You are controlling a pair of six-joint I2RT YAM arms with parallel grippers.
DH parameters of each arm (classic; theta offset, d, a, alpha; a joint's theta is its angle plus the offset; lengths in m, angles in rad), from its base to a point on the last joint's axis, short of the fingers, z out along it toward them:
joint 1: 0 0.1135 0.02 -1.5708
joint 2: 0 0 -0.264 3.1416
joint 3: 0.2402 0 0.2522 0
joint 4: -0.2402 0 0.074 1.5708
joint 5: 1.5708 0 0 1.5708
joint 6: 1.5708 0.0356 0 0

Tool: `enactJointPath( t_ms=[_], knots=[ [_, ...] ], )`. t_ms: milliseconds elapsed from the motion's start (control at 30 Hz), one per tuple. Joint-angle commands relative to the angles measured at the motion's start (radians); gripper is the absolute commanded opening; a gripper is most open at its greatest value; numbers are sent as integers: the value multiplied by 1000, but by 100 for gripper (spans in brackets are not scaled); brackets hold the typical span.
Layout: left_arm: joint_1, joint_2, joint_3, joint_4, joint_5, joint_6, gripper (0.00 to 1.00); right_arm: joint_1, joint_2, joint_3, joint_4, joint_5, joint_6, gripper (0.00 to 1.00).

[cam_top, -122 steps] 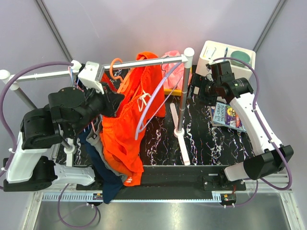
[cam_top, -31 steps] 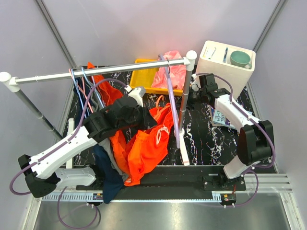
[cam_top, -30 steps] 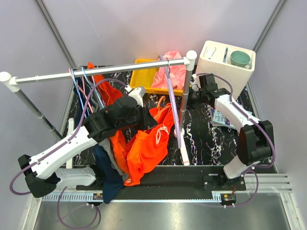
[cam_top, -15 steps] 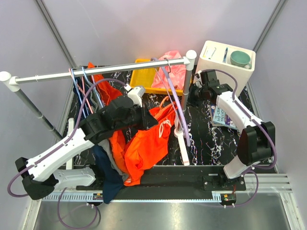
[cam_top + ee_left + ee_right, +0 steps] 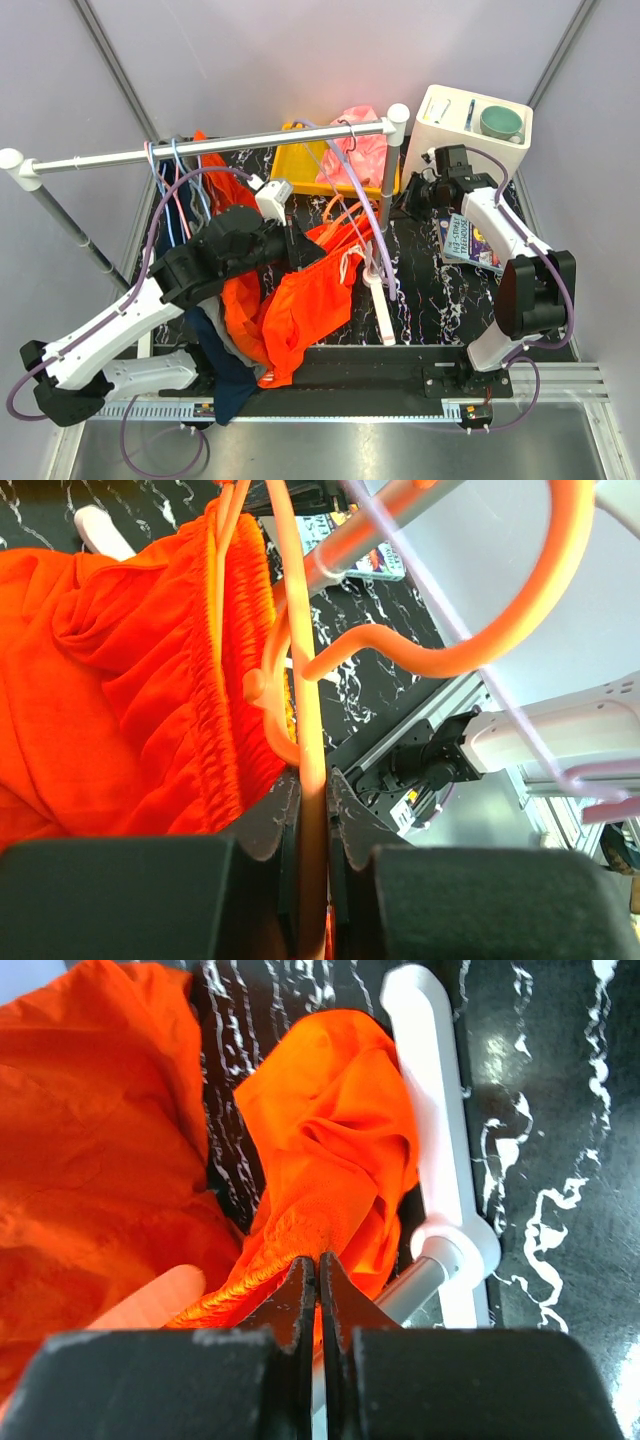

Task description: Remove the shorts from the hanger

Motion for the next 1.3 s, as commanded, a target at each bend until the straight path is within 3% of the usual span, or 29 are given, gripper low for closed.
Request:
enactJointPath(
  t_ms=[0,200,467,700,833,1033,1267],
  knots=[
    [3,-75,-7,25,22,-38,0,-59,3,-44,73,136,-55,0],
    [6,-78,8,55,-32,-24,0,-34,-36,-150,151,-5,20,0],
    [18,-87,-68,140,-181,-131,0,-19,-54,-137,133,-109,33,0],
    [23,-199,-317,465,-306,-147,0,75,-43,-65,137,-212,37,0],
    [23,-190,-339,542,-348,-115,0,110,-65,-25,113,-267,53,0],
    [24,-109,-259,457,-366,-41,0,148,-82,-15,175,-344,134,0],
    [26,-46,-175,311,-382,-128,0,145,-49,34,169,-326,146,0]
  ],
)
